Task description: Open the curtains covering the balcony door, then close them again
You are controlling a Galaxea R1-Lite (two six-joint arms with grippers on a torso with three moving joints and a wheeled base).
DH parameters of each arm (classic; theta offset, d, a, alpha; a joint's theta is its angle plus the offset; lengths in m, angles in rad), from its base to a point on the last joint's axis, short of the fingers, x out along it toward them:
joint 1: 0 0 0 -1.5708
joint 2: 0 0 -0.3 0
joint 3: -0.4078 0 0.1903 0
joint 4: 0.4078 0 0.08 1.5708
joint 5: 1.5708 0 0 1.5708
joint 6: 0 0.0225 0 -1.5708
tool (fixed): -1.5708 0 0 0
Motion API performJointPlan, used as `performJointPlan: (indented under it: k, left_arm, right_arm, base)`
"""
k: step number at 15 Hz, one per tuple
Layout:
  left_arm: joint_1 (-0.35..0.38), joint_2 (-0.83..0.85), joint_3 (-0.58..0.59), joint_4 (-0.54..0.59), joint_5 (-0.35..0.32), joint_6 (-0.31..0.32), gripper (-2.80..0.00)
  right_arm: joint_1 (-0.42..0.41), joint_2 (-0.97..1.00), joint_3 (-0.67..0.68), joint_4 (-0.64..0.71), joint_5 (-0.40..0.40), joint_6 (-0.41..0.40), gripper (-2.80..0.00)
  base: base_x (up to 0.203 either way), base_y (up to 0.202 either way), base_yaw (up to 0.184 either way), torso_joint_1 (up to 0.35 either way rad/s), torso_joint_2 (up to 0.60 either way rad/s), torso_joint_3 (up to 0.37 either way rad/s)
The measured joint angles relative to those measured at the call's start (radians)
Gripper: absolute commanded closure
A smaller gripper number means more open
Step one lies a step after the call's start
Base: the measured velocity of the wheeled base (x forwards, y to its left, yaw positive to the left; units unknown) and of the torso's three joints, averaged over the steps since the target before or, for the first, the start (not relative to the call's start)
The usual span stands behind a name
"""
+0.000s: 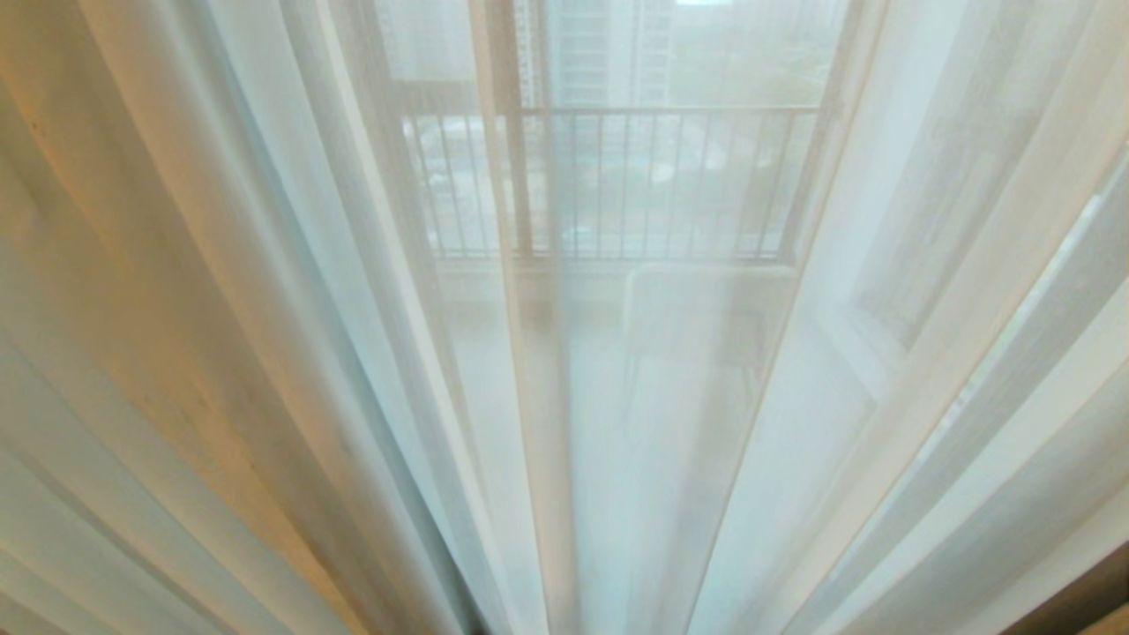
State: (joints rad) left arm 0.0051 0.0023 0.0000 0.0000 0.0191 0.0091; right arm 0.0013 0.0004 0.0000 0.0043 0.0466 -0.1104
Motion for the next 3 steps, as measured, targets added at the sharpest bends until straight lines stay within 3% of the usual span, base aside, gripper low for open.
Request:
performJointPlan:
  k: [3]
  left_arm:
    - [-0.001, 0.0, 0.0, 0.0, 0.0, 0.0, 0.0]
  right_arm:
    - [0.0, 0.0, 0.0, 0.0, 0.0, 0.001, 0.0]
  base:
    - [0.0, 0.0, 0.0, 0.0, 0.0, 0.0]
